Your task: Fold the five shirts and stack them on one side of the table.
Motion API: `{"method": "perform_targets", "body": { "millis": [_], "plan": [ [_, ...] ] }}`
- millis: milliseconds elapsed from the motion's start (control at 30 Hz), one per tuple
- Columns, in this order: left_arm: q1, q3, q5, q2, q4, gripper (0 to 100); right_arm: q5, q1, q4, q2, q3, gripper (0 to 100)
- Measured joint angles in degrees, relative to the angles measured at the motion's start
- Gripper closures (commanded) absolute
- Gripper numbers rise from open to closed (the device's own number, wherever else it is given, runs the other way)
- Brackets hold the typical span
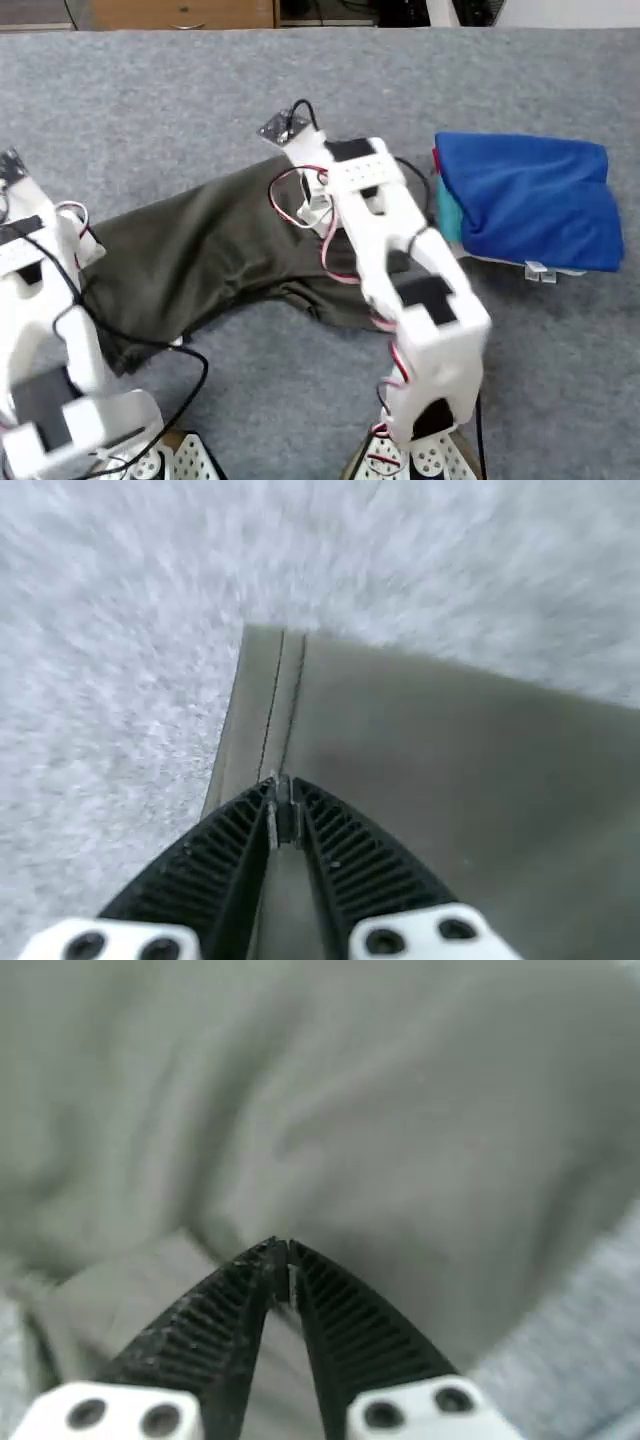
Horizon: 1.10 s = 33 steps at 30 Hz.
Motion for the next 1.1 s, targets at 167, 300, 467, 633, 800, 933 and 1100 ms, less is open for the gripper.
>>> {"method": "perform_targets", "body": {
  "millis": [167, 300, 467, 633, 800, 933, 1100],
  "plan": [
    [-0.18, -6.07, 0.09, 11.78, -1.58, 98, -0.35, 0.09, 4.92, 10.11, -10.37, 99.5],
    [-0.18, -13.54, 0.18, 18.37, -0.62, 98, -0.35, 0.09, 8.88, 11.43, -13.71, 99.6],
    [-0.18, -24.35, 0.18, 25.85, 2.37, 98, -0.35, 0.09, 13.63, 11.52, -13.98, 99.6],
    [-0.18, -34.64, 0.26, 32.70, 6.42, 98, -0.26, 0.09, 16.09, 11.52, -13.98, 99.6],
    [-0.18, -41.58, 0.26, 37.01, 10.64, 98, 1.49, -1.05, 15.74, 8.18, -8.97, 99.6],
    [-0.18, -42.90, 0.09, 37.71, 12.13, 98, 1.93, -2.46, 10.90, -0.09, 0.79, 99.6],
    [-0.18, -42.90, -2.37, 37.89, 12.13, 98, 1.93, -3.34, 3.96, -7.65, 14.86, 99.6]
  ]
}}
